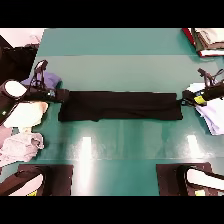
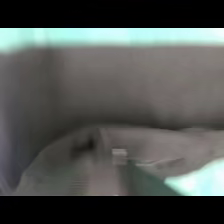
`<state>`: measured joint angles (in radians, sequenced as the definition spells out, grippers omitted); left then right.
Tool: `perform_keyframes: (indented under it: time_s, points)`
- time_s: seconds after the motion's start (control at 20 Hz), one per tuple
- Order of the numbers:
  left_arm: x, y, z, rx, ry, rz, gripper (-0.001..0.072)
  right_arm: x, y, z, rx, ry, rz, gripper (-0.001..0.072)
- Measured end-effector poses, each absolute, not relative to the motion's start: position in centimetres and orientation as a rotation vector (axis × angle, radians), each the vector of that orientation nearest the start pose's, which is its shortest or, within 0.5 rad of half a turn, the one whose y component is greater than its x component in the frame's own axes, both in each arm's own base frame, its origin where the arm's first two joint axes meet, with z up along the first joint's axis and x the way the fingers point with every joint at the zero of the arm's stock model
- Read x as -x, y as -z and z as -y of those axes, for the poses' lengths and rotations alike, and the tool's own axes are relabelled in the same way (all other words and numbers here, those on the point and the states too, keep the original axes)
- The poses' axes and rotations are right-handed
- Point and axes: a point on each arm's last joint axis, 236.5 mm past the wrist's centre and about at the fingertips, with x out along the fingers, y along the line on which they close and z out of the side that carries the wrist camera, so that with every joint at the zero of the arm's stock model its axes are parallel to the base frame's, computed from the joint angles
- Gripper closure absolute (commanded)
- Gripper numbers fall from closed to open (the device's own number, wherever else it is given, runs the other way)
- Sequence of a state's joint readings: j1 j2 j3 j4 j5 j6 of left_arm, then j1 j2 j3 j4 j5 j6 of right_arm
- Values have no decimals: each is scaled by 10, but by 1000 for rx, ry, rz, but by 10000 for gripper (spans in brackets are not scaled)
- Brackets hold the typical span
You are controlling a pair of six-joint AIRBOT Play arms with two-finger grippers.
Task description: Fold the shirts.
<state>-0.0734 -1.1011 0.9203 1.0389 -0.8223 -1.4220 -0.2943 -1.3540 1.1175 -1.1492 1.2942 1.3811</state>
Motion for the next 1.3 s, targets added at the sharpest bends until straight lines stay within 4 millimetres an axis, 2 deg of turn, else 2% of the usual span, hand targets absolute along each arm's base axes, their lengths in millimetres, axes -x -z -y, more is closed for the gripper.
perform_keyframes:
  time_s: [0.05, 0.1, 0.2, 0.25, 0.3, 0.35, 0.4, 0.5, 0.65, 0.8, 1.0, 1.15, 1.25, 1.3]
  points:
    - [-396, -44, 114, 370, 291, -941, 186, -362, 20, 9, -467, -142, -1405, 310]
    - [-404, -48, 111, 385, 273, -909, 186, -369, 21, 7, -479, -149, -1400, 240]
    - [-415, -56, 108, 403, 252, -867, 187, -383, 17, 8, -503, -160, -1383, 240]
    - [-417, -59, 107, 406, 251, -859, 264, -386, 15, 10, -513, -164, -1380, 240]
    - [-418, -62, 108, 409, 253, -859, 467, -387, 13, 14, -515, -172, -1382, 240]
    - [-416, -62, 110, 410, 260, -871, 632, -387, 10, 19, -519, -181, -1382, 240]
    - [-412, -61, 112, 411, 269, -894, 681, -384, 10, 25, -524, -186, -1388, 240]
    - [-401, -57, 118, 413, 291, -948, 681, -375, 15, 39, -544, -186, -1404, 239]
    - [-385, -50, 125, 411, 325, -1022, 681, -355, 35, 59, -601, -175, -1447, 239]
    - [-375, -46, 129, 406, 345, -1069, 681, -343, 55, 65, -673, -200, -1482, 239]
    - [-365, -43, 132, 406, 364, -1111, 681, -350, 68, 55, -780, -281, -1479, 240]
    - [-361, -42, 133, 404, 370, -1127, 681, -354, 73, 39, -819, -343, -1493, 244]
    - [-360, -41, 134, 404, 373, -1134, 681, -355, 78, 30, -825, -370, -1510, 285]
    - [-359, -41, 134, 404, 374, -1135, 681, -356, 80, 25, -826, -382, -1517, 345]
